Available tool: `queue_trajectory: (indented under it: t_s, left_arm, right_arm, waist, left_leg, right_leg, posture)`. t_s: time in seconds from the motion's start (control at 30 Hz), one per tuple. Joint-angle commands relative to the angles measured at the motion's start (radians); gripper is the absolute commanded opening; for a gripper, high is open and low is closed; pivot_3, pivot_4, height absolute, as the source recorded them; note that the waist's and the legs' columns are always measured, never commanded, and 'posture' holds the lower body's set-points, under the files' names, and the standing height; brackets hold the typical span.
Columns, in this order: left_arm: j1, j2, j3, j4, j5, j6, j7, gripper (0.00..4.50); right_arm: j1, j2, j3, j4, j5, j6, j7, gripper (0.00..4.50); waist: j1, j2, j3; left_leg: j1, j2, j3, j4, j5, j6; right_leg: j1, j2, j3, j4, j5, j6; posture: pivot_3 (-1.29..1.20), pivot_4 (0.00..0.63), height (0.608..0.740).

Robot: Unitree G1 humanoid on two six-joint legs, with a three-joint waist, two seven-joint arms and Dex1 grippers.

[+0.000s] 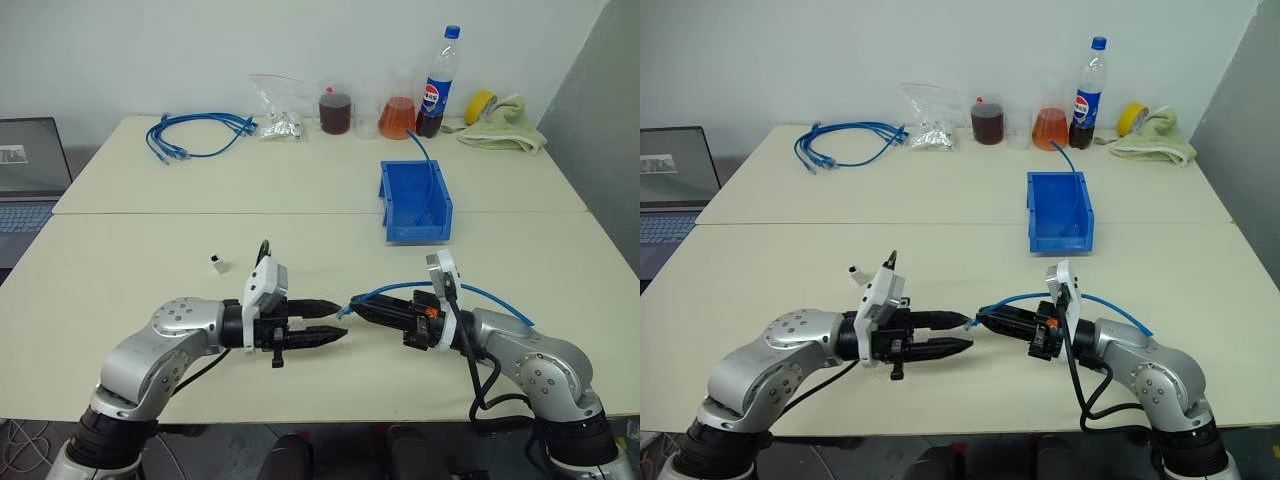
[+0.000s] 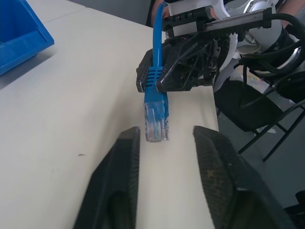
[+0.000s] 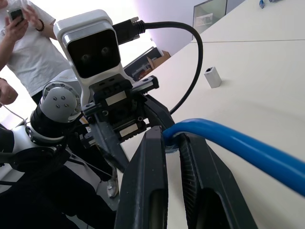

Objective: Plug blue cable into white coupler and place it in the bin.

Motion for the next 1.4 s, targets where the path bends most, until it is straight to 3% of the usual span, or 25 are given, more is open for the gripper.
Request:
queue_trajectory:
  t_s: [0.03,0.27,0.3,0.73,1.03,1.4]
  left_arm:
    - [0.019,0.029,0.024,-0.007,-0.004,-0.015,-0.024,2.90]
    - [0.044,0.051,0.036,-0.010,-0.003,-0.026,-0.020,4.45]
    - [0.043,0.052,0.037,-0.010,-0.003,-0.026,-0.018,4.49]
    - [0.052,0.049,0.085,-0.101,0.029,-0.014,0.128,4.50]
    - [0.335,-0.046,0.252,-0.209,0.096,-0.056,0.383,4.50]
    - [0.544,-0.156,0.483,-0.032,0.287,-0.295,0.549,4.50]
  right_arm:
    - [-0.022,-0.014,-0.009,-0.009,-0.018,-0.035,0.024,0.09]
    - [-0.030,-0.034,-0.005,0.007,-0.056,-0.069,0.053,0.09]
    - [-0.032,-0.037,-0.003,0.009,-0.061,-0.074,0.058,0.09]
    - [-0.035,-0.060,0.000,0.033,-0.122,-0.115,0.098,0.09]
    - [-0.019,-0.072,-0.010,0.053,-0.149,-0.144,0.108,0.09]
    - [-0.016,-0.065,0.001,0.065,-0.160,-0.153,0.116,0.09]
  waist:
    - [0.000,0.000,0.000]
    - [-0.001,0.000,0.001]
    - [-0.001,0.000,0.001]
    - [0.000,0.000,0.002]
    - [0.000,0.000,0.003]
    - [0.002,0.000,0.003]
  left_leg:
    - [0.000,0.000,0.000,0.000,0.000,0.000]
    - [0.000,0.000,0.000,0.000,0.000,0.000]
    - [0.000,0.000,0.000,0.000,0.000,0.000]
    - [0.000,0.000,0.000,0.000,0.000,0.000]
    - [-0.001,0.000,-0.001,-0.001,0.000,0.000]
    - [-0.001,0.000,0.000,-0.001,0.000,0.000]
  right_leg:
    - [0.000,0.000,0.000,0.000,0.000,0.000]
    - [0.000,0.000,0.000,0.000,0.000,0.000]
    - [0.000,0.000,0.000,0.000,0.000,0.000]
    - [0.000,0.000,0.000,0.000,0.000,0.000]
    - [-0.002,-0.001,0.002,0.000,0.000,0.000]
    - [-0.001,-0.001,0.001,-0.001,0.000,0.000]
  posture:
    - [0.00,0.150,0.740]
    - [0.00,0.150,0.740]
    - [0.00,0.150,0.740]
    - [0.00,0.150,0.740]
    - [0.00,0.150,0.740]
    - [0.00,0.150,0.740]
